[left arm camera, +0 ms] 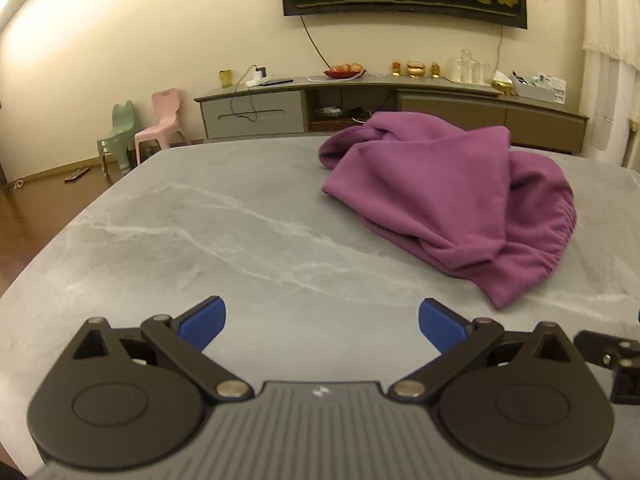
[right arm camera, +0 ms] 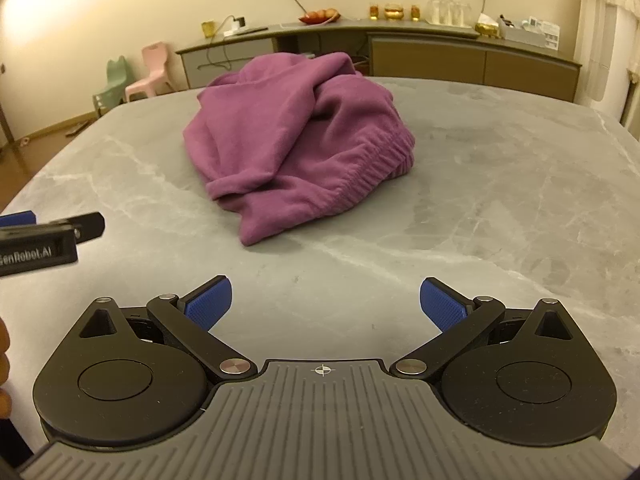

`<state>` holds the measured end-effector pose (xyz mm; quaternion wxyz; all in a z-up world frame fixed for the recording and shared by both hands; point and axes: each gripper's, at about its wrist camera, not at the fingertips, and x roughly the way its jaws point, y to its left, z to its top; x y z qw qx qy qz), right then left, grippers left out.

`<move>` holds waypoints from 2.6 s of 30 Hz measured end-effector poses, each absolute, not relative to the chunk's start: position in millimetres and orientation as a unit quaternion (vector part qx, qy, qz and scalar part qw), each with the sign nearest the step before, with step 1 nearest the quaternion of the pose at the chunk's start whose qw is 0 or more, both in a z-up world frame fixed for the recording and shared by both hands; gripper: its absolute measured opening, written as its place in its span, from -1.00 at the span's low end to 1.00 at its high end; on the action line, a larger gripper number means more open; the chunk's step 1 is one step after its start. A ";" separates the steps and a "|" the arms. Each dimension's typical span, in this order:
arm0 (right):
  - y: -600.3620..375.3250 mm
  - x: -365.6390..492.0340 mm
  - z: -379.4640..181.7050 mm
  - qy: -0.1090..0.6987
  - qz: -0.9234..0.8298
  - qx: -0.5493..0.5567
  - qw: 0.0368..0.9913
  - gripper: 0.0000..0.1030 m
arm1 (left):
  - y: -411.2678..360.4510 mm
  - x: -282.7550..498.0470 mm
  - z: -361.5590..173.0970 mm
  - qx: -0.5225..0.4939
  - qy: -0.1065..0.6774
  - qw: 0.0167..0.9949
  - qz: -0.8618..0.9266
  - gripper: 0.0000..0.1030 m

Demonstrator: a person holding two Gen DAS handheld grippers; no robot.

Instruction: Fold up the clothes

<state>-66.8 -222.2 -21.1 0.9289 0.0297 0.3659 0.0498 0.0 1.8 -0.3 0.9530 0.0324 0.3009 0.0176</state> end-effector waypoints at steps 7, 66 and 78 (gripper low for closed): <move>-221.2 -69.1 -17.4 0.360 0.045 0.026 0.931 0.89 | -7.3 -6.5 2.1 0.020 0.337 0.941 0.009 1.00; -214.8 -69.1 -25.4 0.344 0.066 0.006 0.937 0.45 | -29.2 28.5 6.6 0.046 0.341 0.936 -0.069 0.89; -208.8 21.1 -9.6 0.348 0.041 0.015 0.936 0.58 | -4.3 62.3 -7.8 -0.001 0.349 0.932 -0.093 0.90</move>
